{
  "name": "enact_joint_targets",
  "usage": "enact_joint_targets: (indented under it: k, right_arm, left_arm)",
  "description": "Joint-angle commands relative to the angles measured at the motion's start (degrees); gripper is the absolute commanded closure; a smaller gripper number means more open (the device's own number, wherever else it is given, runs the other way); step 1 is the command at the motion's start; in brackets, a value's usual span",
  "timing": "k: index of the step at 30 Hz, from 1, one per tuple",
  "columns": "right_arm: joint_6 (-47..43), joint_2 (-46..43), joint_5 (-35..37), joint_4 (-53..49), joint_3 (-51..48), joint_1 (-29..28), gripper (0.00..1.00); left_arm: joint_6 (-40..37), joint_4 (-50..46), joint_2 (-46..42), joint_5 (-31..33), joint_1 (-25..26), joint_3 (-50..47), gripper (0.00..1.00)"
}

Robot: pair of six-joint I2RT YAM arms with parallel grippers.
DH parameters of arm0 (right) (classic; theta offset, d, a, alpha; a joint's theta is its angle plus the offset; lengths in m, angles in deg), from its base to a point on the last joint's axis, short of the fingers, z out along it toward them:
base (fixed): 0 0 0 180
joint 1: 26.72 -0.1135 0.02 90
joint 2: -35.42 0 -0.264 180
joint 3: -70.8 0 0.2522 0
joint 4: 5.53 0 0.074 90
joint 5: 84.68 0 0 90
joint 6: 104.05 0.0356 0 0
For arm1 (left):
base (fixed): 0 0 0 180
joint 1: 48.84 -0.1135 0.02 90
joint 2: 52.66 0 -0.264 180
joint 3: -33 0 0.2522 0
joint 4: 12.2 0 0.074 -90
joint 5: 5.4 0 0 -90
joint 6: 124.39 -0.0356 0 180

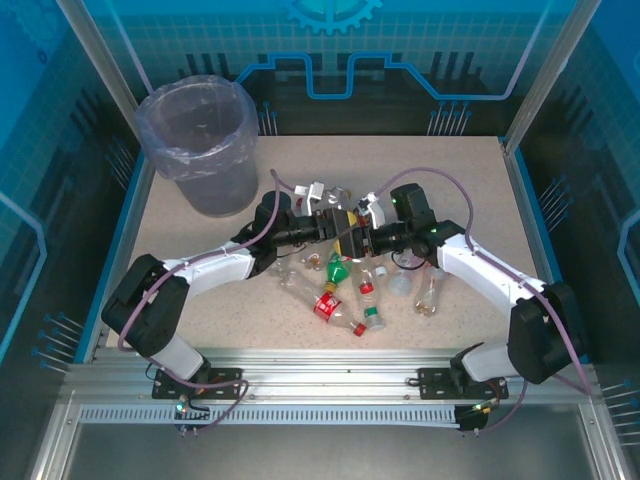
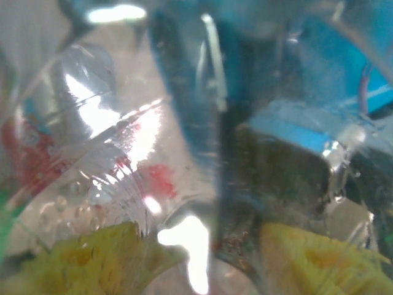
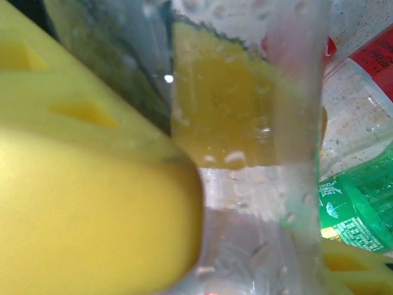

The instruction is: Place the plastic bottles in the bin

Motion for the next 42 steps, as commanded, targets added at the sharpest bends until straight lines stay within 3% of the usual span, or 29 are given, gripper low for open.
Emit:
enact_joint_targets:
  k: [1,4,10,14,20,25,29,31,36,42]
  right_arm:
    - [-3.66,-0.39,0.57,-3.65,2.19,-0.39,0.27]
    - [-7.9,-1.95,4.24,-10.75,3.65,0.82,0.14]
    - [-11.58,-9.19,6.04,-17.3,1.99,6.03,0.04]
    - [-9.25,-14.0,6.66,-16.54,-0.46,10.6,0.02]
    - [-3.95,-16.78,9.75,-13.54,-3.71,14.5,0.01]
    - [-3.14,-18.6,13.88,-14.31,-4.05,15.41,0.01]
    - [-3.05,-19.53,16.91,-15.85,-5.77,16.05,0.01]
    - [-2.88,-19.98,18.22,-16.59,-6.36,16.23,0.01]
    - [-3.22,-21.23,19.97,-18.29,-6.95,16.76,0.01]
    - [-3.49,-21.43,20.21,-19.83,-6.86,17.56,0.01]
  left_arm:
    - [-0.25,0.61,0.87,0.86,0.33,2.32,0.47]
    - [-1.62,-1.73,0.86,1.28,0.19,3.41,0.47]
    - [-2.76,-3.62,1.52,1.67,-0.66,4.84,0.51]
    - [-5.4,-7.76,1.46,2.37,-1.41,7.28,0.56]
    - [-14.16,-21.2,0.69,3.28,-3.69,17.33,0.65]
    - [-17.48,-28.33,-0.38,2.99,-10.58,26.24,0.81]
    - [-18.87,-30.41,-1.64,4.57,-16.71,31.84,0.9]
    - [-18.73,-30.38,-2.19,5.82,-20.33,34.15,0.99]
    - [-15.58,-25.85,-3.65,8.51,-29.68,36.53,1.0]
    - [-3.83,-11.26,-4.64,9.64,-42.03,33.19,1.0]
